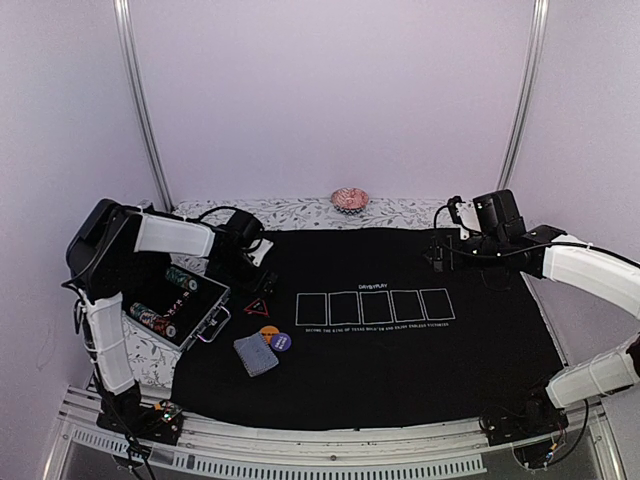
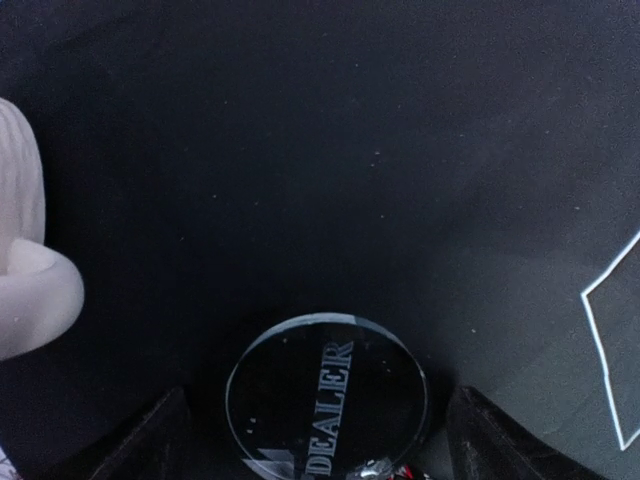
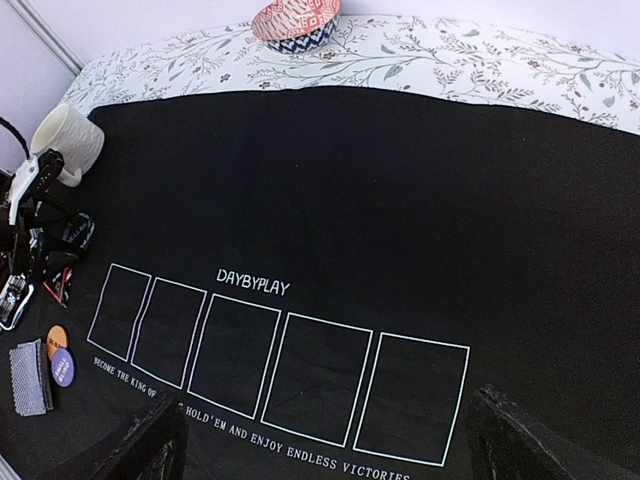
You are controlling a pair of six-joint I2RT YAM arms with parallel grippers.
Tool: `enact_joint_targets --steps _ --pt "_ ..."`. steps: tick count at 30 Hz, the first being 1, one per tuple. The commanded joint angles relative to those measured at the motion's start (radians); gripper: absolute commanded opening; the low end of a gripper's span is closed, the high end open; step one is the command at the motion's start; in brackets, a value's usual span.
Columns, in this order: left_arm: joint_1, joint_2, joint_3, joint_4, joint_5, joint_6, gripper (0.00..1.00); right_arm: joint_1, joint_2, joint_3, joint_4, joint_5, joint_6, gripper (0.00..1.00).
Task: Distribute texas hold em gaming equipment
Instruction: Pick up the dealer button from the center of the board, then pass from the left arm to the right
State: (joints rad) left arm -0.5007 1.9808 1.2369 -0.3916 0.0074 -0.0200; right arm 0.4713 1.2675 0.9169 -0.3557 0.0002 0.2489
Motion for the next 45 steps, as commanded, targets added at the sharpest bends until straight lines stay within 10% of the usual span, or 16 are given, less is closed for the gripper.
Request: enact_joint_targets --steps 1,25,38,45 --pt "-0.001 0.047 0.016 -0.022 0.033 0.007 0.91 0.008 0.009 0.004 0.024 -0.011 -0.004 0.99" --pt "-0.009 -0.043 0.018 -0.081 0.039 0.003 0.28 0.009 -0.033 0.007 0.011 -0.046 0.012 0.99" --pt "-0.19 -0.256 0.066 -0.125 0.04 0.139 0.27 0.033 -0.06 0.085 -0.014 -0.126 0.094 0.99" --pt "-0.361 -0.371 0.063 -0.108 0.061 0.248 0.27 0.061 -0.024 0.019 0.265 -0.565 0.254 0.97"
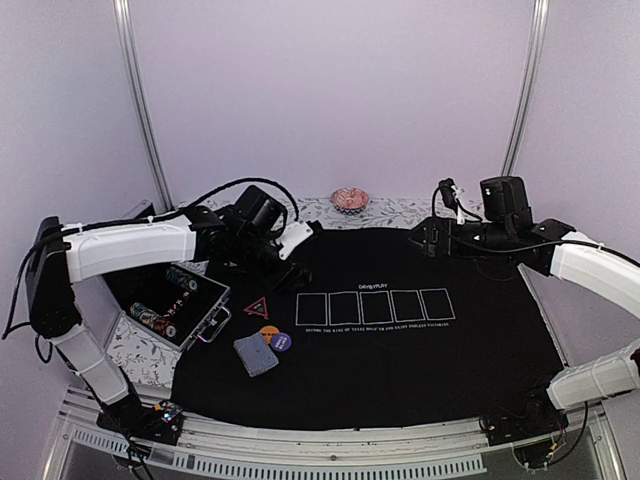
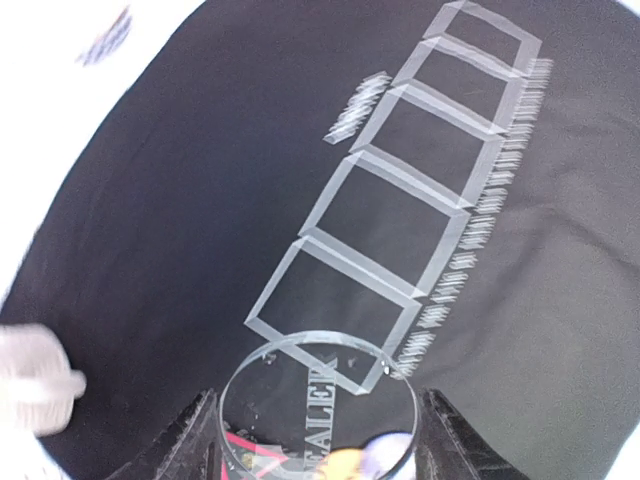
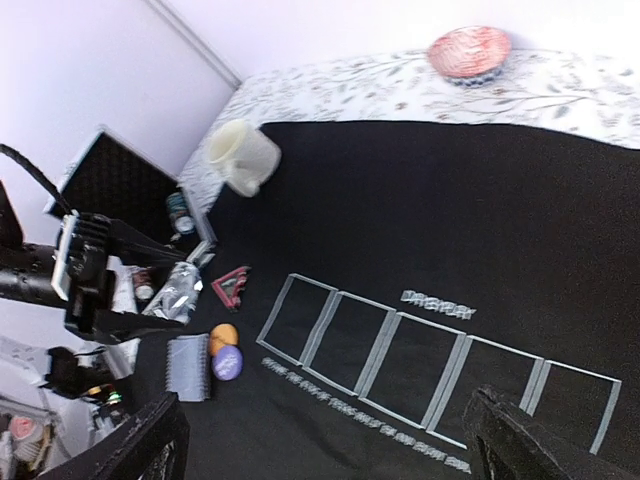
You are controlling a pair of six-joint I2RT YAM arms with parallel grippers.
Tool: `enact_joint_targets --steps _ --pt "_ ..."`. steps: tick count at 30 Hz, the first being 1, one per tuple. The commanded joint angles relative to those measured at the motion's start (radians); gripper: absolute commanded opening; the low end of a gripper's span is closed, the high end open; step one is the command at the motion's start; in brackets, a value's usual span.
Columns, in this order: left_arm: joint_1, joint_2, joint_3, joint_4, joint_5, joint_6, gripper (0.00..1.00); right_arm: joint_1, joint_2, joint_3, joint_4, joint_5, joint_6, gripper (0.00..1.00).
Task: Distribute texas hold em gaming equipment
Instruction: Pass from the left arm to the right
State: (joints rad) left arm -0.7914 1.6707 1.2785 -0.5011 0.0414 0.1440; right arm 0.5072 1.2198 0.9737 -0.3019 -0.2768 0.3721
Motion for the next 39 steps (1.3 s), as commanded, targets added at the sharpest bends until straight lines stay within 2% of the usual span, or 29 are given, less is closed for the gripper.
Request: enact_joint_targets --steps 1,5,9,16,19,26,30,37,39 --pt "-0.091 -0.072 0.022 0.01 0.025 0.094 0.27 0.036 0.033 -0.048 0.26 -0.319 0.158 0.96" --pt "-0.159 -0.11 0.004 0.086 -0.008 0.136 0.27 0.097 0.09 -0.044 0.362 -0.325 0.243 0.93" --pt "-0.206 -0.131 -0.019 0.149 -0.057 0.164 0.26 0.14 0.173 0.0 0.406 -0.376 0.28 0.85" --pt "-0.222 -0.131 -0.015 0.165 -0.091 0.172 0.25 0.222 0.294 0.063 0.419 -0.376 0.286 0.82" --pt "-0.226 -0.131 -0.015 0.167 -0.086 0.173 0.26 0.239 0.329 0.072 0.475 -0.388 0.303 0.8" --pt "-0.228 -0.121 -0.004 0.163 -0.099 0.176 0.26 0.257 0.409 0.119 0.516 -0.435 0.326 0.69" --pt "-0.23 -0.132 -0.007 0.163 -0.093 0.175 0.26 0.257 0.421 0.117 0.539 -0.432 0.342 0.52" --pt "-0.232 -0.142 -0.016 0.164 -0.091 0.168 0.27 0.257 0.429 0.106 0.554 -0.441 0.351 0.08" --pt "-0.232 -0.146 -0.021 0.165 -0.088 0.162 0.28 0.257 0.418 0.101 0.545 -0.434 0.345 0.03"
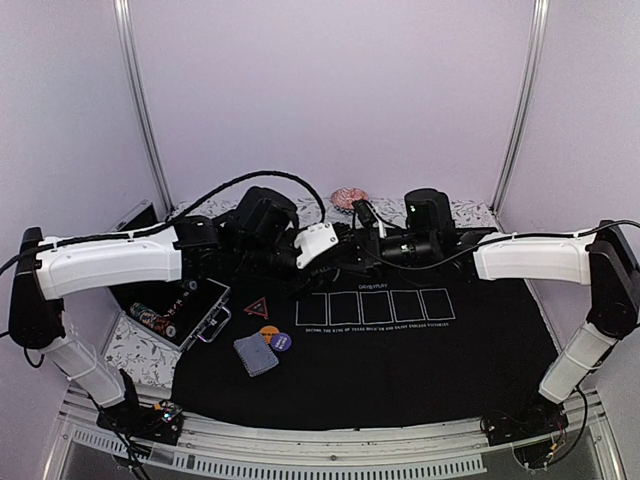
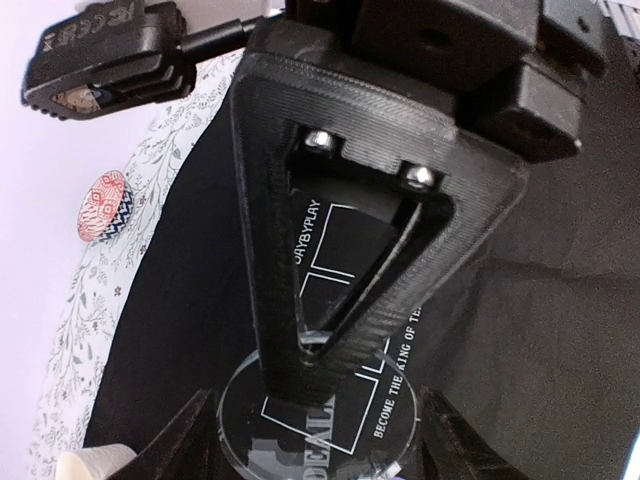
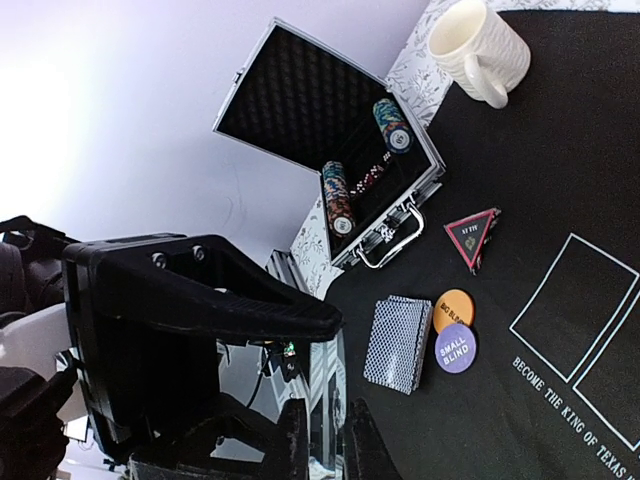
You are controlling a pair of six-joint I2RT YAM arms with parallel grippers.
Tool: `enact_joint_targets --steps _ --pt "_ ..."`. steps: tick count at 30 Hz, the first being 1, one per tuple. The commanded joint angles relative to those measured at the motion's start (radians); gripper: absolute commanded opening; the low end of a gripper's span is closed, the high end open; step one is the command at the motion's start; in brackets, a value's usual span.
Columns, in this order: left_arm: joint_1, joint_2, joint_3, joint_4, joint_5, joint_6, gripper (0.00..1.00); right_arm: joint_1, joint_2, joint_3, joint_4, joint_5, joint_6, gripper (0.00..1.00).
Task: Distribute texas hold em gaming equipment
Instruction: Pass from the left arm to the right, then place the all-in button on the poker table mat.
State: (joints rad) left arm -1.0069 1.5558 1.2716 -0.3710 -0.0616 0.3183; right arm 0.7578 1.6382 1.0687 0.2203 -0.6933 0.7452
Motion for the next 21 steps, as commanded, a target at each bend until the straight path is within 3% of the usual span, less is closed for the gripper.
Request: enact_joint_targets --steps 1,7,8,12,21 --pt "-0.016 -0.035 -0.02 0.035 0.02 -0.017 0.31 0.006 -0.013 0.002 0.013 -0.008 -0.032 0.02" --pt "-0.015 -0.073 -0.053 0.032 0.114 -0.051 0.93 -0.062 -0.101 -0.055 -0.1 0.027 -0.101 0.01" --pt "-0.013 -0.082 -0.061 0.035 0.124 -0.058 0.98 -0.089 -0.124 -0.079 -0.12 0.03 -0.107 0.01" --pt "0.002 -0.122 -0.094 0.043 0.136 -0.091 0.98 -0.248 -0.241 -0.196 -0.201 0.054 -0.149 0.01" --pt "0.163 -0.134 -0.159 0.04 0.136 -0.229 0.98 -0.811 -0.42 -0.509 -0.205 0.152 -0.187 0.01"
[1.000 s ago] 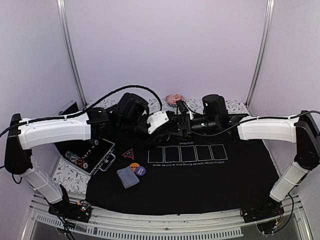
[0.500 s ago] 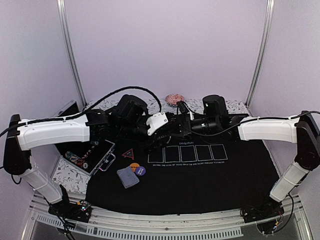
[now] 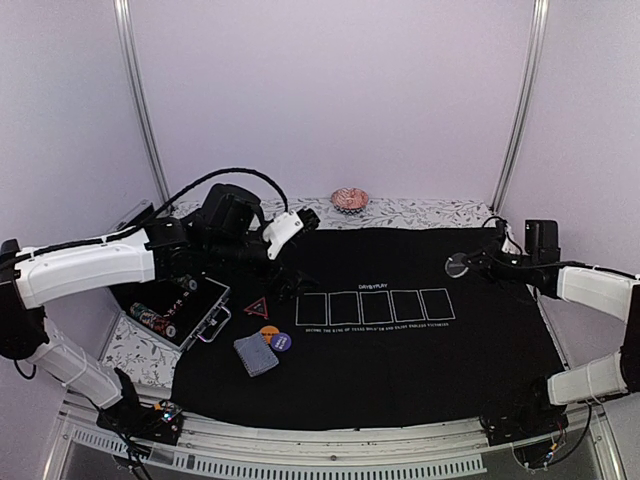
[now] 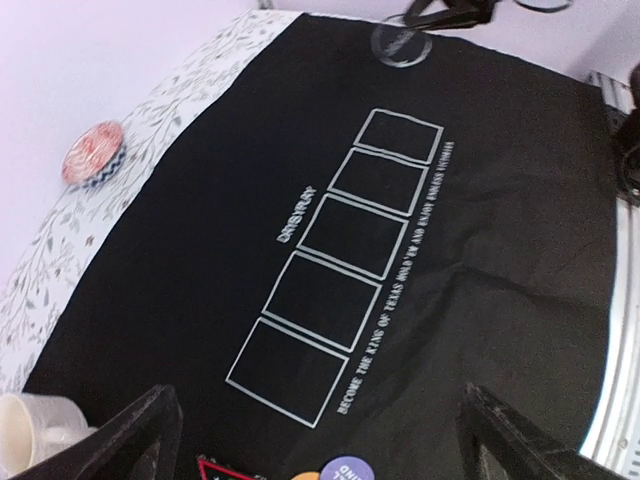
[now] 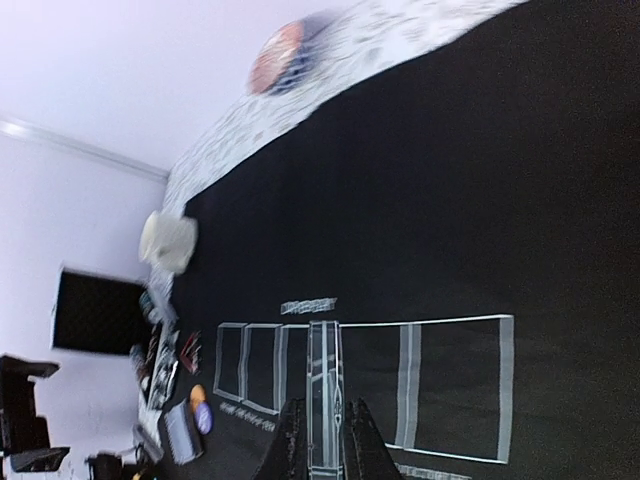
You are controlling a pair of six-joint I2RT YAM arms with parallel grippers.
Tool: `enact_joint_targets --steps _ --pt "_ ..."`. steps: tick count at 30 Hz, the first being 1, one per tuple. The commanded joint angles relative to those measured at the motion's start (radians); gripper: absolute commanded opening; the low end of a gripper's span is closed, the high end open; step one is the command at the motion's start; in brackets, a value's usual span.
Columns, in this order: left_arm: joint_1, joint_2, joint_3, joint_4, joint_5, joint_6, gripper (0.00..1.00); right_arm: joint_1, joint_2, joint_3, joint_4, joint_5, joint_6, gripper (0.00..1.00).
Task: Distribute texas hold em gaming equipment
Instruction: Place the all-in button on the poker table mat.
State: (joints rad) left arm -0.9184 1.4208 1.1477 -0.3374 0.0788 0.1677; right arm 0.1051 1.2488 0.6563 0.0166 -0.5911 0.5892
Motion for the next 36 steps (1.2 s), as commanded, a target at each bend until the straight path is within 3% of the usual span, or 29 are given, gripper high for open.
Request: enact_joint_targets --steps 1,6,17,18,21,23,29,32,36 --pt "0.089 0.003 -0.041 0.005 -0.013 -0.092 0.98 -0.209 -0.025 -0.122 0.02 0.047 -0.023 0.01" --pt "0.132 -0.002 -0.073 0.009 -0.02 -0.115 0.98 -0.356 0.077 -0.173 0.092 0.021 -0.008 0.01" --pt "0.151 -0.011 -0.116 0.011 -0.039 -0.127 0.98 -0.396 0.201 -0.17 0.117 0.045 -0.043 0.03" --pt "0.152 -0.011 -0.118 0.011 -0.039 -0.127 0.98 -0.4 0.202 -0.173 0.114 0.049 -0.045 0.08" --pt "0.153 -0.012 -0.117 0.01 -0.044 -0.128 0.98 -0.405 0.194 -0.17 0.088 0.084 -0.046 0.46" --pt "0.154 -0.015 -0.118 0.009 -0.047 -0.129 0.98 -0.405 0.187 -0.158 0.051 0.118 -0.057 0.6" --pt "0.156 -0.025 -0.121 0.009 -0.048 -0.152 0.98 -0.405 0.073 -0.086 -0.105 0.224 -0.085 0.81" --pt "0.157 -0.028 -0.118 -0.008 -0.049 -0.171 0.98 -0.393 -0.043 -0.037 -0.21 0.329 -0.109 0.98" --pt "0.16 -0.023 -0.129 -0.041 -0.068 -0.229 0.98 -0.293 -0.166 0.025 -0.308 0.426 -0.151 0.99"
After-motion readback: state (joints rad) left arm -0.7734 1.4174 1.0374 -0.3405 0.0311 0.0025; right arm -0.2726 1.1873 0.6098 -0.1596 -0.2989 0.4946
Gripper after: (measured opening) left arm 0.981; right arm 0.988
